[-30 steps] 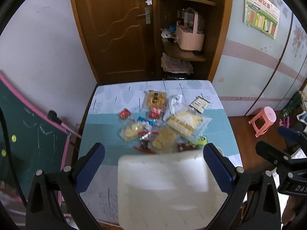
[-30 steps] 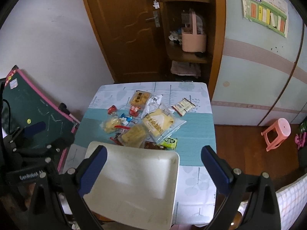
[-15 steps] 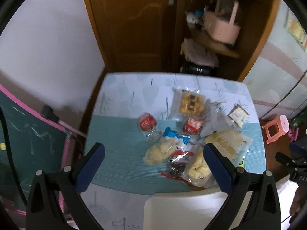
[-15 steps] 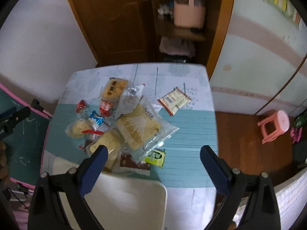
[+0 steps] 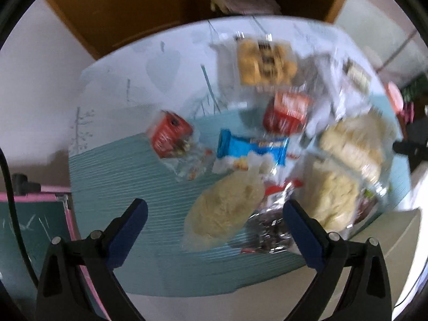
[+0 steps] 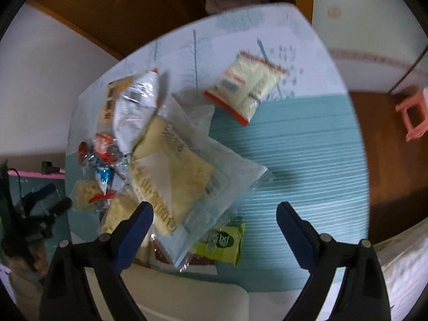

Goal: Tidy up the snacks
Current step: 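Grasp the clear bag of yellow bread with the left tool while the right tool grasps the mountain-printed bread bag, then carry both bags into the white tray and open both tools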

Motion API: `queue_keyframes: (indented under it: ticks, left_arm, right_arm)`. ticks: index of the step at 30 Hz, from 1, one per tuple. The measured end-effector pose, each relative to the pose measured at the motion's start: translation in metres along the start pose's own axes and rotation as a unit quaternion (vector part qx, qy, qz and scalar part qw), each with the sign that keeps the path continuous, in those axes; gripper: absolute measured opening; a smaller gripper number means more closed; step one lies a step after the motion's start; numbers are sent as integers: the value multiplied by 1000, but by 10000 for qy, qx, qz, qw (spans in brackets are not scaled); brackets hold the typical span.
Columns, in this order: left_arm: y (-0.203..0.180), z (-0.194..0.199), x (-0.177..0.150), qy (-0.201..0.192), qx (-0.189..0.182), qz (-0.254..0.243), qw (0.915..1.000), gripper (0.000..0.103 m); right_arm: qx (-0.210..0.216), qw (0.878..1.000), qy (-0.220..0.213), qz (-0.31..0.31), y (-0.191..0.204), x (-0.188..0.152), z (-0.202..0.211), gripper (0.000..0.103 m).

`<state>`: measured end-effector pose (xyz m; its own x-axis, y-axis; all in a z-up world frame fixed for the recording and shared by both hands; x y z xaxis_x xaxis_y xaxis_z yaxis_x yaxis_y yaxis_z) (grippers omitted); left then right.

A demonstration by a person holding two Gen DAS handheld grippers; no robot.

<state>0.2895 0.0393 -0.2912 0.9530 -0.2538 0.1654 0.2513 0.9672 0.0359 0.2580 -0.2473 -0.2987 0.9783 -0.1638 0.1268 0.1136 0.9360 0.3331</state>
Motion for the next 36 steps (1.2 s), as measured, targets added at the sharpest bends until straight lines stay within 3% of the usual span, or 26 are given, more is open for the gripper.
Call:
queue_keyframes:
  ticks: [4, 6, 7, 9, 11, 13, 16, 25, 36]
  left_arm:
    - [-2, -21, -3, 199, 107, -281, 9993, 94]
    - [-1, -26, -5, 279, 111, -334, 9990, 85]
    - [0, -29, -7, 330, 102, -352, 9988, 81]
    - [-1, -35, -8, 443, 55, -360, 9984, 59]
    - [-1, -37, -8, 399, 84, -380, 9984, 51]
    - [0, -34, -11, 305, 151, -448, 9984, 42]
    - [0, -28, -17, 184, 312, -491, 9981, 37]
    - [2, 39, -22, -463, 502, -224, 9974, 36]
    - [-41, 170, -64, -1457, 503, -67, 9880, 36]
  right_arm:
    - [301, 9994, 102, -126, 2, 4, -18, 93]
    - [327, 9993, 138, -96, 5, 7, -26, 90]
    - [332, 9993, 163, -76, 7, 8, -29, 84]
    - [461, 9986, 237, -71, 13, 7, -34, 69]
    - [476, 9988, 118, -57, 16, 6, -29, 60]
    - [508, 9987, 1, -32, 21, 4, -21, 32]
    - [567, 9981, -241, 96, 29, 1, -1, 14]
    - [225, 9904, -1212, 631, 61, -15, 76, 7]
    - [111, 9619, -2499, 1103, 92, -81, 188, 6]
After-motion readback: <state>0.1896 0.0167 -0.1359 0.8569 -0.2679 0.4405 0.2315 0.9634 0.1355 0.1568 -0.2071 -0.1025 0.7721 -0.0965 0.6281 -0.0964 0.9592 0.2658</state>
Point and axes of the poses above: each gripper's, at about its wrist camera, not at the fingertips, and z roughly against the way its jaws point, y to its left, x to its top, the point moved 5 cm from there along -z, roughly the way its jaws point, and after that the axes turned 3 degrees about z, right-handed, at the moved point
